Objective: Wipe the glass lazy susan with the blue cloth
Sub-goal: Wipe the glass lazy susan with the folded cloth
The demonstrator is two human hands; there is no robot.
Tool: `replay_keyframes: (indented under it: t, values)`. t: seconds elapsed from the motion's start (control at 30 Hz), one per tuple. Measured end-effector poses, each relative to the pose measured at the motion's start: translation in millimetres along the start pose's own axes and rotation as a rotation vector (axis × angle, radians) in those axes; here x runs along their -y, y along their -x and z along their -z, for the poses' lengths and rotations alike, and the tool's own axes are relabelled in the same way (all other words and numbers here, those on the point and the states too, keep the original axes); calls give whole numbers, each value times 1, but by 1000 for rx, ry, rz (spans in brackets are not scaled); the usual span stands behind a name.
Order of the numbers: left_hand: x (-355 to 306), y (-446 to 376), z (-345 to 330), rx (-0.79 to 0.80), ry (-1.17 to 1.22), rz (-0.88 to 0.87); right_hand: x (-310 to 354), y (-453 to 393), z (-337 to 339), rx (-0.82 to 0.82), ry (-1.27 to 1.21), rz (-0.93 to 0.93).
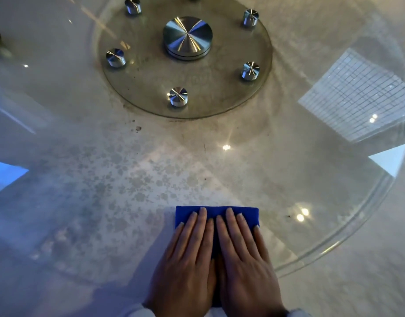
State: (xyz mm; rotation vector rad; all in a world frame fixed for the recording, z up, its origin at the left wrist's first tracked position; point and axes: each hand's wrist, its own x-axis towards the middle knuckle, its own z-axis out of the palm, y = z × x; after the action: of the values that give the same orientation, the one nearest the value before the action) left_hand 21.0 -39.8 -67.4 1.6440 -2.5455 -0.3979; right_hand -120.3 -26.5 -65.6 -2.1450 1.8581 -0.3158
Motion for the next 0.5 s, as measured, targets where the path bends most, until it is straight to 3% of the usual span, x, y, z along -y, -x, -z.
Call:
replay_keyframes:
  t: [0.3, 0.5]
  values:
    - [29, -117, 11, -77, 62, 11, -31, -110, 8, -91, 22, -13]
    - [58, -243, 26, 2, -21, 0, -71, -231, 17, -146, 91, -29]
